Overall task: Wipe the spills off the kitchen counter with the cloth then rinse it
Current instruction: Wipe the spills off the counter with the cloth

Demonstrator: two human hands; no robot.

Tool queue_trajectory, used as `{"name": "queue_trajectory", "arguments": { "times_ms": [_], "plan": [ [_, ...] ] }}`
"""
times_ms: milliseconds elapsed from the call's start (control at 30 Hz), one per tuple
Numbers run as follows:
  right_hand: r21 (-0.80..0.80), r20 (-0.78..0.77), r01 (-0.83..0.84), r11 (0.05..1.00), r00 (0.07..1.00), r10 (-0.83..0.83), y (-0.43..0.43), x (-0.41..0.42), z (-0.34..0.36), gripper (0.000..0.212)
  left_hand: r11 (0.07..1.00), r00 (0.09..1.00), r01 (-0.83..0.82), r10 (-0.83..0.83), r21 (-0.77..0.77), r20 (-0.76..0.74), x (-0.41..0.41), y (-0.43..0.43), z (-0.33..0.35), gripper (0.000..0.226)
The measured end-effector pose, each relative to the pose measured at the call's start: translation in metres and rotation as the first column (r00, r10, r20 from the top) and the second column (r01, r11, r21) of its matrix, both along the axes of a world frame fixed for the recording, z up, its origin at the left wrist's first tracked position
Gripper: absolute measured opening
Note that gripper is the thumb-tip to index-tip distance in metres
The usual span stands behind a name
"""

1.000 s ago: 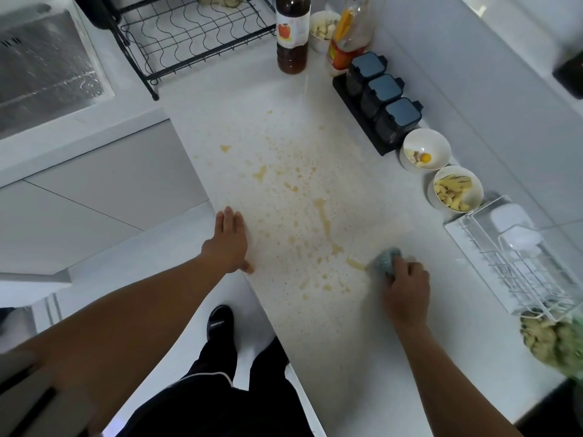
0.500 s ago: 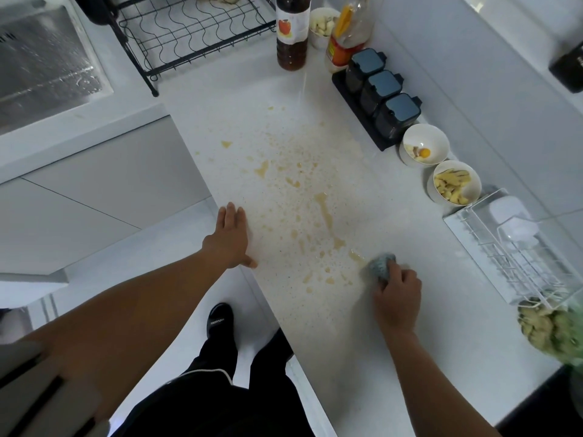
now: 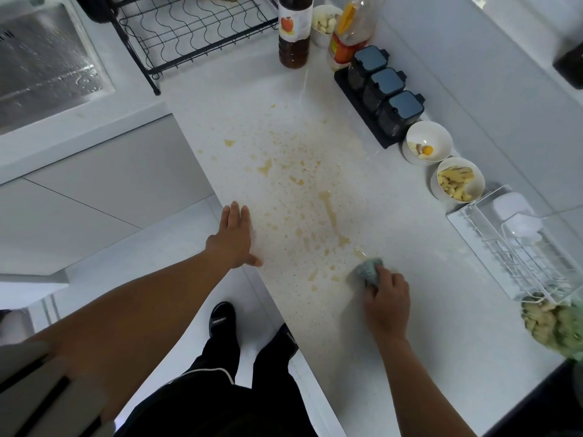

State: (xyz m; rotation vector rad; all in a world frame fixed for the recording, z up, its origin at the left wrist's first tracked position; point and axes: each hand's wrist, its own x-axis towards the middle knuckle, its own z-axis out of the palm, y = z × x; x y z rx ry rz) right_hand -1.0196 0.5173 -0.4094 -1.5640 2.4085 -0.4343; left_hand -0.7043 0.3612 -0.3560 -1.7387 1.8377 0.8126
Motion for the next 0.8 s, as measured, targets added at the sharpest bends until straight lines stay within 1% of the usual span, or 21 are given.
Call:
{"name": "queue_trajectory", "arguments": {
  "times_ms": [33, 67, 100, 167, 200, 233, 300, 333, 367, 400, 433, 467, 500, 533, 567, 600, 633, 667, 733, 767, 800],
  "plan": [
    [0.003, 0.003, 0.11, 0.994, 0.994, -0.11, 0.0, 0.005, 0.0, 0.039, 1.0, 1.0, 0.003, -0.003, -0.001, -0.001, 0.001, 0.0, 0.0, 0.144],
    [0.0, -0.018, 0.114, 0.994, 0.993, -0.114, 0.001, 0.014, 0.001, 0.039, 1.0, 1.0, 0.007, -0.007, 0.0, 0.0, 0.001, 0.0, -0.001, 0.144],
    [-0.003, -0.05, 0.002, 1.0, 0.999, -0.003, 0.003, 0.021, 0.002, 0.04, 1.0, 1.0, 0.009, -0.009, 0.0, 0.001, 0.002, 0.0, -0.002, 0.144],
    [-0.005, -0.091, -0.302, 0.953, 0.95, 0.3, 0.01, 0.022, 0.002, 0.043, 1.0, 1.0, 0.012, -0.012, -0.002, -0.002, 0.002, -0.001, -0.004, 0.144],
    [-0.008, -0.086, -0.351, 0.936, 0.933, 0.349, 0.01, 0.017, 0.002, 0.044, 1.0, 1.0, 0.011, -0.011, -0.005, -0.006, 0.002, -0.001, -0.004, 0.144],
    [-0.013, -0.066, -0.293, 0.956, 0.954, 0.292, 0.01, 0.012, 0.003, 0.044, 1.0, 1.0, 0.01, -0.01, -0.008, -0.011, 0.003, -0.001, -0.005, 0.144],
    [-0.023, -0.018, 0.023, 0.999, 1.0, -0.023, 0.01, 0.013, 0.002, 0.041, 1.0, 1.0, 0.008, -0.008, -0.008, -0.023, 0.005, 0.0, -0.005, 0.144],
    [-0.016, -0.014, 0.112, 0.994, 0.994, -0.112, 0.009, 0.02, 0.004, 0.04, 1.0, 1.0, 0.007, -0.008, -0.008, -0.025, 0.006, 0.001, -0.005, 0.144],
    [-0.013, -0.044, 0.071, 0.997, 0.996, -0.071, 0.009, 0.027, 0.004, 0.04, 1.0, 1.0, 0.01, -0.01, -0.008, -0.023, 0.006, 0.001, -0.006, 0.144],
    [-0.002, -0.079, -0.076, 0.997, 0.994, 0.076, 0.01, 0.032, 0.004, 0.04, 1.0, 1.0, 0.012, -0.012, -0.006, -0.021, 0.006, 0.001, -0.006, 0.144],
    [0.006, -0.107, -0.244, 0.97, 0.964, 0.243, 0.012, 0.032, 0.003, 0.042, 1.0, 1.0, 0.015, -0.015, -0.004, -0.021, 0.006, 0.001, -0.006, 0.144],
    [0.015, -0.102, -0.34, 0.94, 0.935, 0.339, 0.012, 0.028, 0.003, 0.043, 1.0, 1.0, 0.016, -0.016, -0.003, -0.023, 0.006, 0.001, -0.006, 0.144],
    [0.021, -0.078, -0.329, 0.944, 0.941, 0.329, 0.011, 0.024, 0.004, 0.041, 1.0, 1.0, 0.016, -0.016, -0.005, -0.025, 0.006, 0.001, -0.006, 0.144],
    [0.023, -0.041, -0.216, 0.976, 0.975, 0.217, 0.011, 0.022, 0.004, 0.038, 1.0, 0.999, 0.016, -0.016, -0.007, -0.028, 0.006, 0.001, -0.006, 0.144],
    [0.026, -0.019, -0.056, 0.998, 0.998, 0.056, 0.011, 0.024, 0.003, 0.037, 1.0, 0.999, 0.014, -0.015, -0.007, -0.032, 0.007, 0.001, -0.006, 0.143],
    [0.031, -0.013, 0.061, 0.998, 0.998, -0.061, 0.011, 0.031, 0.004, 0.037, 1.0, 0.999, 0.013, -0.013, -0.006, -0.036, 0.008, 0.001, -0.006, 0.143],
    [0.034, -0.033, 0.052, 0.998, 0.998, -0.051, 0.01, 0.041, 0.006, 0.037, 1.0, 0.999, 0.013, -0.013, -0.006, -0.039, 0.008, 0.001, -0.006, 0.143],
    [0.038, -0.061, -0.084, 0.996, 0.994, 0.086, 0.011, 0.05, 0.007, 0.038, 1.0, 0.999, 0.015, -0.016, -0.006, -0.039, 0.009, 0.002, -0.006, 0.142],
    [0.043, -0.074, -0.419, 0.907, 0.904, 0.421, 0.015, 0.055, 0.006, 0.04, 1.0, 0.999, 0.019, -0.019, -0.007, -0.04, 0.009, 0.002, -0.007, 0.142],
    [0.048, -0.04, -0.467, 0.883, 0.882, 0.469, 0.016, 0.053, 0.007, 0.04, 1.0, 0.999, 0.021, -0.021, -0.008, -0.041, 0.009, 0.002, -0.007, 0.141],
    [0.048, -0.001, -0.408, 0.912, 0.913, 0.409, 0.016, 0.051, 0.008, 0.039, 1.0, 0.999, 0.023, -0.024, -0.011, -0.042, 0.01, 0.003, -0.008, 0.141]
  ]
}}
